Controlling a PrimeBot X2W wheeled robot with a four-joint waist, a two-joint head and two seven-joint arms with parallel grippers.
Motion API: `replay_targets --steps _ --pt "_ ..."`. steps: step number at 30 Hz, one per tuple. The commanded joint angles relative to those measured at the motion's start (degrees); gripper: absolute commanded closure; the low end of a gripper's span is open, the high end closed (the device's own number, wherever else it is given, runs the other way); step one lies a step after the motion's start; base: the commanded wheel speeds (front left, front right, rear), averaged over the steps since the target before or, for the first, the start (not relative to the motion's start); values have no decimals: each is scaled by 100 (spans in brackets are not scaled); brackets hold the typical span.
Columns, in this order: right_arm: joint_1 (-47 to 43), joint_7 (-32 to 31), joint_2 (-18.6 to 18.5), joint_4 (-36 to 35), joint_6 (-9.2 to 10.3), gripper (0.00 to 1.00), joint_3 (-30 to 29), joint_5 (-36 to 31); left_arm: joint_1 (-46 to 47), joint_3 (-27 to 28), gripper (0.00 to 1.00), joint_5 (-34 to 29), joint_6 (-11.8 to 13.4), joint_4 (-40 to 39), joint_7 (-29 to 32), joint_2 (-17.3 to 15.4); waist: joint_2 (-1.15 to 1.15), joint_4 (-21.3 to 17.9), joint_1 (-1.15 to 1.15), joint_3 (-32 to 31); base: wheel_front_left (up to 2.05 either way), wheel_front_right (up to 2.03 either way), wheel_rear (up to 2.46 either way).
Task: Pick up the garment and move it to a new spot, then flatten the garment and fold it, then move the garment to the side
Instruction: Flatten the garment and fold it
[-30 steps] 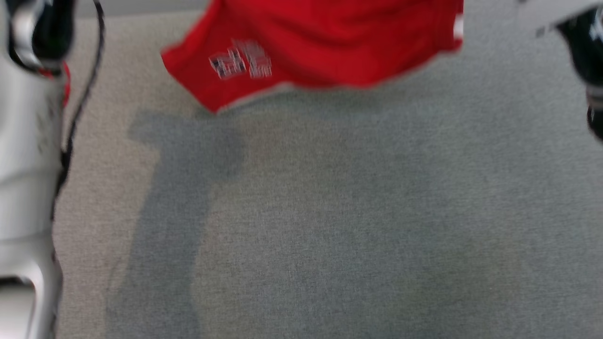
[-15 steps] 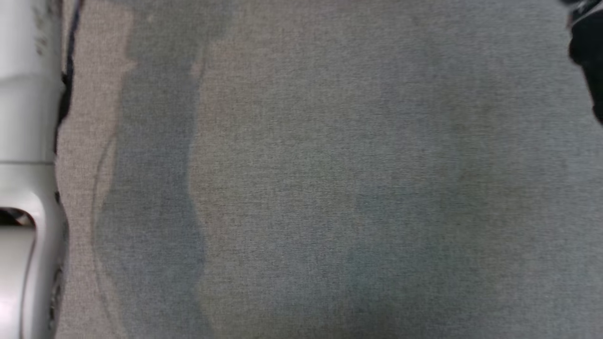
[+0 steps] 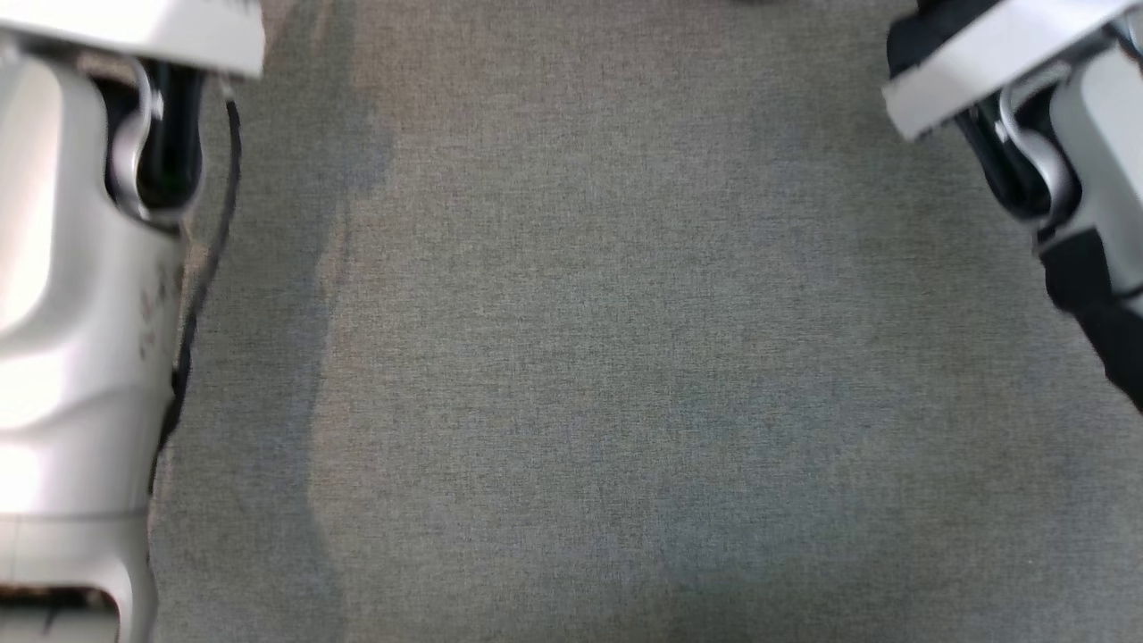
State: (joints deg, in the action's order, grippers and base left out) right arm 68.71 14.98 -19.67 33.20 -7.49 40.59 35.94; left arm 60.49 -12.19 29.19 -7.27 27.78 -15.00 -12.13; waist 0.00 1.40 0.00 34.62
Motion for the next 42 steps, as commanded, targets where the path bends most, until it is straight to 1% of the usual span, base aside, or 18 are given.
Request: replay_targets --steps 1,3,6,10,12,16,20,22,23,27,30,34,35,37,42 --pt "-277 28 -82 -150 -1 100 -6 -17 -285 -24 100 38 -26 -191 -24 -64 0 -23 0 -114 0 0 0" --pt "-658 29 -204 -433 -1 100 -2 16 -684 -15 100 47 -27 -540 -25 -106 0 25 0 -223 0 0 0" --pt "-1232 29 -359 -806 -1 100 -73 91 -1315 47 100 -42 -27 -923 -25 -86 0 86 0 -430 0 0 0" --pt "-2017 30 -453 -1224 -1 100 -279 79 -2180 197 100 -37 -21 -1297 -25 60 0 143 0 -753 0 0 0" --pt "-2395 30 -434 -1396 -1 100 -452 45 -2610 248 100 -38 -21 -1468 -26 117 0 174 0 -918 0 0 0" --pt "-3190 30 -394 -1735 -1 100 -773 -49 -3517 311 100 -73 -21 -1872 -25 329 0 247 0 -1261 0 0 0" --pt "-4020 30 -429 -2115 -1 100 -1122 -52 -4278 257 100 -246 -21 -2287 -26 499 0 359 0 -1563 0 0 0" --pt "-4421 30 -416 -2278 -1 100 -1305 -91 -4599 274 100 -276 -22 -2420 -25 586 0 377 0 -1723 0 0 0" --pt "-4421 30 -416 -2278 -1 100 -1305 -91 -4599 274 100 -276 -22 -2420 -25 586 0 377 0 -1723 0 0 0" --pt "-5162 31 -285 -2615 -1 100 -1601 -150 -5168 323 100 -402 -22 -2695 -26 705 0 345 0 -2025 0 0 0" --pt "-5665 31 -217 -2873 -1 100 -1775 -208 -5529 259 100 -510 -22 -2831 -25 734 0 343 0 -2224 0 0 0" --pt "-6248 30 -258 -3206 -1 100 -1918 -335 -5936 187 100 -568 -22 -3026 -26 742 0 329 0 -2430 0 0 0" --pt "-6513 31 -325 -3370 -1 100 -1957 -421 -6137 142 100 -619 -22 -3141 -24 701 0 314 0 -2505 0 0 0" --pt "-6751 -24 -375 -3567 -1 100 -1998 -537 -6267 73 100 -776 2 -3288 16 591 0 309 0 -2563 0 0 0" --pt "-7268 -296 -423 -4134 -1 100 -2229 -630 -6540 1 100 -865 108 -3752 181 505 0 278 0 -2634 0 0 0"
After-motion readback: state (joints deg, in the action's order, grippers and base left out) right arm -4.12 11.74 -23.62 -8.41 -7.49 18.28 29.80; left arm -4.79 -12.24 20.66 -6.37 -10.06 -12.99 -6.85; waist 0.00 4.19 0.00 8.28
